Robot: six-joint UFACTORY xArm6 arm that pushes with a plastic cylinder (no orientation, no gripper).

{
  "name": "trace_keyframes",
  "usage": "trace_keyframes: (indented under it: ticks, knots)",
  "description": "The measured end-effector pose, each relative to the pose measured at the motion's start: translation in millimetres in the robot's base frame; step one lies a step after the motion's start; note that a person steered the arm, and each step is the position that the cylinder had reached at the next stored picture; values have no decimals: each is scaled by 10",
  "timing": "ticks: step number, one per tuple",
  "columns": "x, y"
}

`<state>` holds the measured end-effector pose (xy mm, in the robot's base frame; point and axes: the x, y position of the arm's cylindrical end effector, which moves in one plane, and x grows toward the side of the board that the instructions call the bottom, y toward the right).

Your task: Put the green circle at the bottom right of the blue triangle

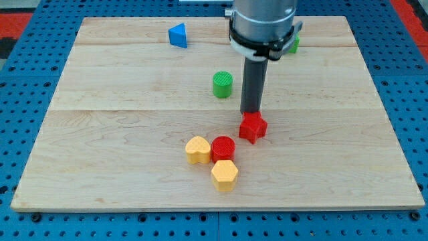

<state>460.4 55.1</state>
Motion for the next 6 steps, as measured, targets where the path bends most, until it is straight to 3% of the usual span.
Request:
trace_keyframes:
  ticks: [3,4,6]
  knots:
    - [77,5]
    - [-160,-319]
    - [-1091,-329]
